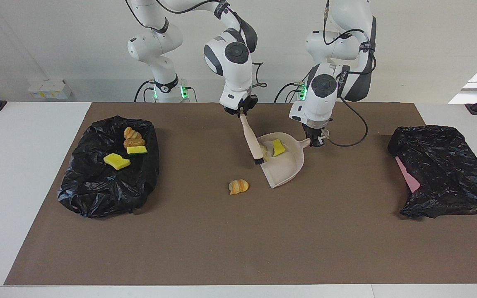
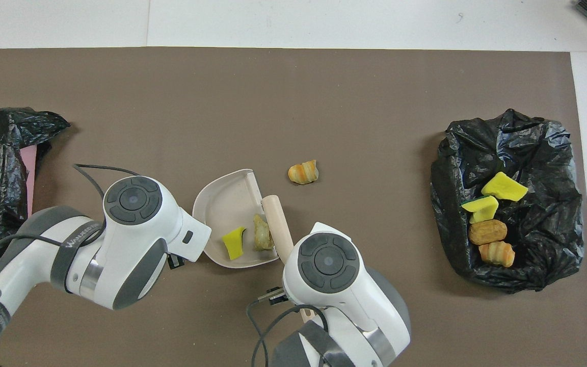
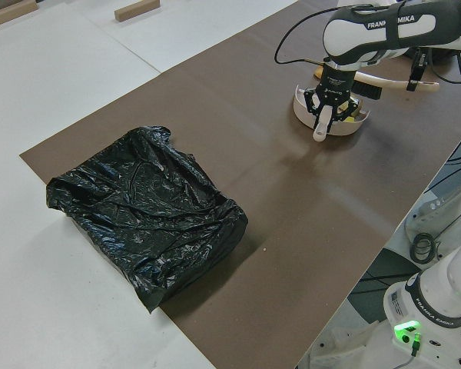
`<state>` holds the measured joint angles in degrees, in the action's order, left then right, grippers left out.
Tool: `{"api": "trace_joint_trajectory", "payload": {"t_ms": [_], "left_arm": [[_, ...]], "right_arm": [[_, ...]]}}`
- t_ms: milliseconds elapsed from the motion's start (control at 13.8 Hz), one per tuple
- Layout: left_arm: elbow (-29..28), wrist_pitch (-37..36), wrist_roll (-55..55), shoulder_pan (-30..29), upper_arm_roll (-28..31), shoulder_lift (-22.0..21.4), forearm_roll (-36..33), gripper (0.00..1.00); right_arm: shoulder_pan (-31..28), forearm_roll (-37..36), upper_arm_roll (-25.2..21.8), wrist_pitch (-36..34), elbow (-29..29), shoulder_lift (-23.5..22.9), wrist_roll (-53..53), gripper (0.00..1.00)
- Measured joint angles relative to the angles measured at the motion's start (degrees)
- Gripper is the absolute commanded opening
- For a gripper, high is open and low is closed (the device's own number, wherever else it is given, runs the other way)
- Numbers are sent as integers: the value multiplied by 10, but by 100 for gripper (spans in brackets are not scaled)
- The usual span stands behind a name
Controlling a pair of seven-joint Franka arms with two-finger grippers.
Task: Sweep and dump trash in bin
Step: 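Sweep the sponge pieces into the dustpan with the right gripper, then sweep the bread piece into the dustpan with the right gripper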
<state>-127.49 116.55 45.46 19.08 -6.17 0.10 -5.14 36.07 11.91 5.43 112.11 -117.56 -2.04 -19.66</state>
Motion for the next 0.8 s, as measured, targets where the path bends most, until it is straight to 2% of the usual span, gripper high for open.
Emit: {"api": "trace_joint_trajectory", "payload": {"t_ms": [364, 582, 800], "left_arm": [[1, 1, 0, 0, 0, 0, 0, 0], [2, 1, 0, -1, 2, 1, 1, 0], [5, 1, 0, -1, 3, 3, 1, 0]], "right_arm": [[-25, -90, -5, -29, 55, -34, 0, 0], [-85, -143, -8, -29, 85, -64, 28, 0], [-141, -164, -10, -29, 137, -107, 81, 0]]}}
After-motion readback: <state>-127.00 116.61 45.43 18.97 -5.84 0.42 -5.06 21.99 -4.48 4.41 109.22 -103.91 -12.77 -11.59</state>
